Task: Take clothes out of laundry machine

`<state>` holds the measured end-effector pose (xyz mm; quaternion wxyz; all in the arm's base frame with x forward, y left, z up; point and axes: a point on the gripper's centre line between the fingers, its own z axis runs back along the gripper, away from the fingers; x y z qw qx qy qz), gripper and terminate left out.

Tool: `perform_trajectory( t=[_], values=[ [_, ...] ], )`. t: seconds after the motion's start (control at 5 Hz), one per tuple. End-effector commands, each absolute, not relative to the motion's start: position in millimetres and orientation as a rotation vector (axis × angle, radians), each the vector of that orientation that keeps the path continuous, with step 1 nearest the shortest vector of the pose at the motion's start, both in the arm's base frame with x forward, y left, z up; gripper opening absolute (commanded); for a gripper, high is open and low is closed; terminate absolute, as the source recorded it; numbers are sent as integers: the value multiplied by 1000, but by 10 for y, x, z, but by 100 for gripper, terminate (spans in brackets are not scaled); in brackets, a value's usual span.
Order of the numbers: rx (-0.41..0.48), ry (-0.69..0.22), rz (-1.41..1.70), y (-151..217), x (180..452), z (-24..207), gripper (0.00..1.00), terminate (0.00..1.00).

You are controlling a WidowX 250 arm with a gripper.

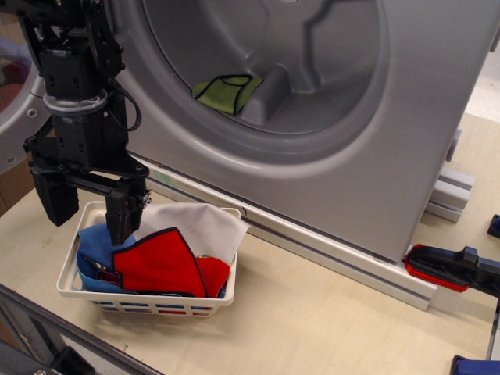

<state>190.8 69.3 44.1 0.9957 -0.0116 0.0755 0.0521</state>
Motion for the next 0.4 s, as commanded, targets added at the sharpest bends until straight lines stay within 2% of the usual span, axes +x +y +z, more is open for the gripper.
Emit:
perform_trajectory(
  t=[0.0,0.2],
  values=[
    [-23,151,104,693,1908,441,100,0],
    [75,65,72,747,2200,440,100,0]
  ],
)
